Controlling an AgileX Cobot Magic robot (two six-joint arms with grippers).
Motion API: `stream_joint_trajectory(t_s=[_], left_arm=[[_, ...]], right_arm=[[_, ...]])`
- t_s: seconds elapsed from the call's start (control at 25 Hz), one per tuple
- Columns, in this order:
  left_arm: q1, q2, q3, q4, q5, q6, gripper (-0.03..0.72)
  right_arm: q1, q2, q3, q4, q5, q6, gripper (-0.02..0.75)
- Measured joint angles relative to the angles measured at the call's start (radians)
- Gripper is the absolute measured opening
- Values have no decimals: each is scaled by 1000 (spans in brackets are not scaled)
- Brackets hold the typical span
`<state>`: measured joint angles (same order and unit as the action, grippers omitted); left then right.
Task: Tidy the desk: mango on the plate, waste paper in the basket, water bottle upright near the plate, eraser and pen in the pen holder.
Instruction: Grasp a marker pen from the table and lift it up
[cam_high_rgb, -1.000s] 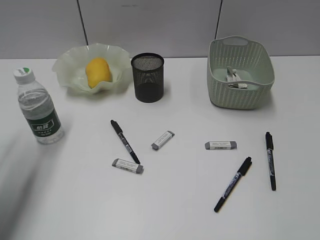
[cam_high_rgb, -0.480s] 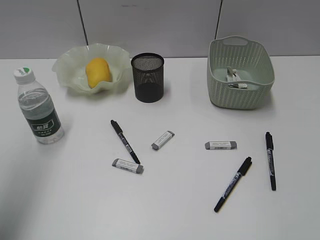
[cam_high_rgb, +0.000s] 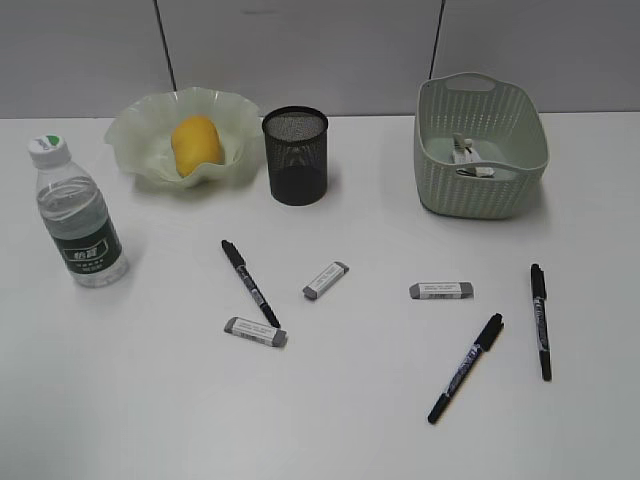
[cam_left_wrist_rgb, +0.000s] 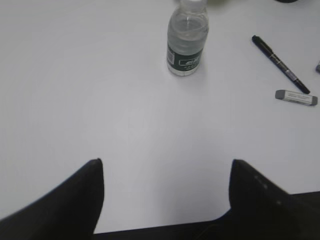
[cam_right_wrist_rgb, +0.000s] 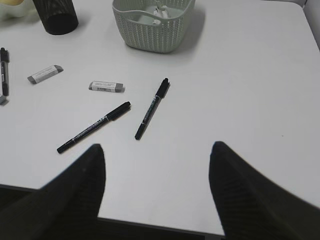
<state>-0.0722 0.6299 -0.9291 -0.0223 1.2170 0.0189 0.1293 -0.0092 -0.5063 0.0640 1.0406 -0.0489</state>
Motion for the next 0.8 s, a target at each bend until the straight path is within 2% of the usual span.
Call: stream_joint_trajectory(t_s=[0.2,0.48,0.64,0.8], left_arm=[[0,-217,119,-51,1,0,589],[0,-512,298,-55,-2,0,587],[0,-631,350,-55,-13,0,586],[0,-636,360,-54,-40,0,579]], right_arm=[[0,0,0,0,0,0,519],[0,0,0,0,0,0,519],[0,0,1,0,0,0,519],[0,0,1,-1,0,0,519]])
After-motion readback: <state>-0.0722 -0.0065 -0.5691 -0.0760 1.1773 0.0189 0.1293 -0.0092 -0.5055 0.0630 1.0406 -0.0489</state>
